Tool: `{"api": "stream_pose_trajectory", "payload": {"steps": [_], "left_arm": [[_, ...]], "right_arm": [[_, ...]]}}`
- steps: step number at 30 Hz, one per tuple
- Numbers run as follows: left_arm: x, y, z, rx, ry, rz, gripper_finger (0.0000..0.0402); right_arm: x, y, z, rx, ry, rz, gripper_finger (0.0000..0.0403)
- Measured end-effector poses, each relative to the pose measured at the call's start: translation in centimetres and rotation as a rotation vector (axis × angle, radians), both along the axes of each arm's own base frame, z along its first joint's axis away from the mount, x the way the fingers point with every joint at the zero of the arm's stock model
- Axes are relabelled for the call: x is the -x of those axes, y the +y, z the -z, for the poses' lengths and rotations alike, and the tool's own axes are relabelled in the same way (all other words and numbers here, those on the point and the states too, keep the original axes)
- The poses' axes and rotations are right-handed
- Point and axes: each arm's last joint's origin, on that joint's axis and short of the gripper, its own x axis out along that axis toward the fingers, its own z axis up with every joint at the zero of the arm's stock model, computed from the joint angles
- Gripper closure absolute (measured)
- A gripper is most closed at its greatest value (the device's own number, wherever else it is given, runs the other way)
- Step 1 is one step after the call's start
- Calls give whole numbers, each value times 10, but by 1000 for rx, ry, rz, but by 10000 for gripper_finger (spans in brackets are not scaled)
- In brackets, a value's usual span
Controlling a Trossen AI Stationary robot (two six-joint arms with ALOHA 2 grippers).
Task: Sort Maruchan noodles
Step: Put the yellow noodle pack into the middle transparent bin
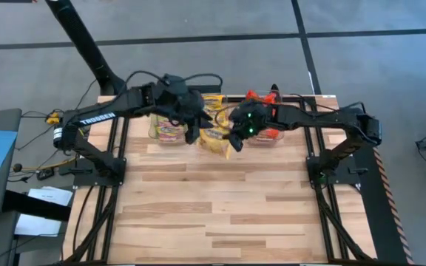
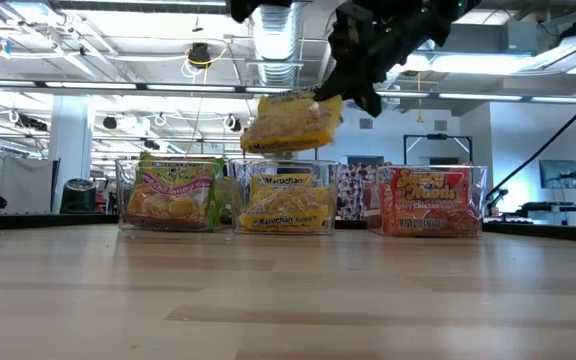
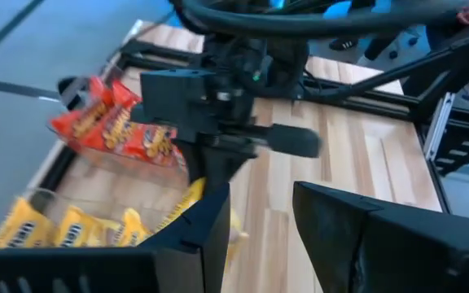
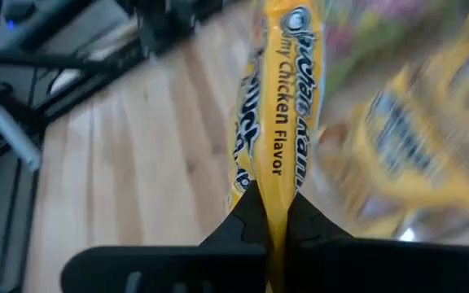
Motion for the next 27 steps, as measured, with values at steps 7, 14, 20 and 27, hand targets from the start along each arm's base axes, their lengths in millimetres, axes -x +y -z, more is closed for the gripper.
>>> {"api": "stream_pose_trajectory", "payload": {"steps": [7,14,20,27], "left_arm": [[17,-3,-28,-6,17,-4,279],[33,-7,-38,-6,23,-14,279],[46,-8,-45,-42,18,-81,279],[49,-7,-47,-95,20,-97,279]], "right_arm": [[4,-30,-11,208,-114,-4,392],[4,-40,-18,438,-173,-71,392],[4,-39,-17,578,-146,-158,392],[6,-32,-8,533,-31,-139,392]]}}
